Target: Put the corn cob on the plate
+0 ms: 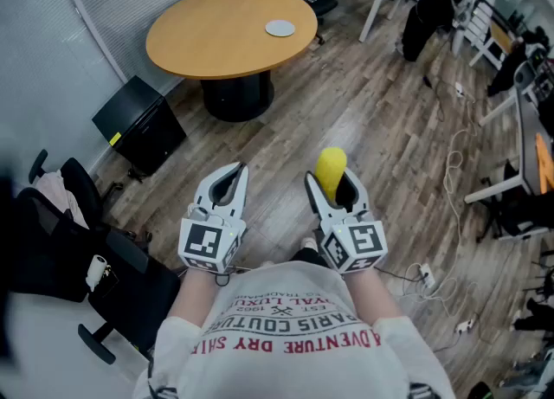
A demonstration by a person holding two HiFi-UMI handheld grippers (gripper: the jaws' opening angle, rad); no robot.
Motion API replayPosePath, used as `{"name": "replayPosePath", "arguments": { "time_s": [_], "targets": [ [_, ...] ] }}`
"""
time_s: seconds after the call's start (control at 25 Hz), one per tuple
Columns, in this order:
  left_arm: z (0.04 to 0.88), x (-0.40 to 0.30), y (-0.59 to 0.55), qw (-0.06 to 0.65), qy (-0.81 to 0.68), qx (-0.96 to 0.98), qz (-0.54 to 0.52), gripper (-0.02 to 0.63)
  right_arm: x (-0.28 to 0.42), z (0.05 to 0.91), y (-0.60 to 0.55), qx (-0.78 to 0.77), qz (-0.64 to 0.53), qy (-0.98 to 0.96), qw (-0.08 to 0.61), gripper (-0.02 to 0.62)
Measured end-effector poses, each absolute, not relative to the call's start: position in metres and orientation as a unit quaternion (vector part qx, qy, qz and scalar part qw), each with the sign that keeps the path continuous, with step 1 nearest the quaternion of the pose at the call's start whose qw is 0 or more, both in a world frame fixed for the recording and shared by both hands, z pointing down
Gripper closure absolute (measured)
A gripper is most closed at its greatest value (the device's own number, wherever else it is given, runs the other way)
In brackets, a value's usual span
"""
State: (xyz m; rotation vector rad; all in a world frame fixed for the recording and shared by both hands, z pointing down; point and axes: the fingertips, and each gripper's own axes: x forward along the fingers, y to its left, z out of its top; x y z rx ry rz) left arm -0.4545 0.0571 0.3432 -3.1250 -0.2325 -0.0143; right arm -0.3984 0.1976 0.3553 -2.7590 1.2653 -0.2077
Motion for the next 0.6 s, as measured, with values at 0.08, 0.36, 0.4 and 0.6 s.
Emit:
{"name": "replayPosePath", "arguments": {
  "time_s": [0.08,0.36,0.4,0.6],
  "targets": [
    [0.3409,-0.4525,0.0541,0.015,-0.072,-0.997,-0.005,0.574,-0.3974,0.3547,0.1980,-0.906,-0.068,0.414,0.049,0.328],
    [0.3434,-0.4498,0.0479,0.011,-0.075,-0.997,-0.009,0.574,-0.3923,0.3549,0.1940,-0.909,-0.071,0.409,0.051,0.328],
    [0.3439,-0.4497,0.0479,0.010,-0.076,-0.997,-0.009,0.574,-0.3925,0.3554,0.1940,-0.909,-0.073,0.408,0.053,0.328],
    [0.3478,-0.4504,0.0490,0.004,-0.078,-0.997,-0.009,0.574,-0.3941,0.3601,0.1964,-0.910,-0.080,0.403,0.063,0.328]
  ]
}}
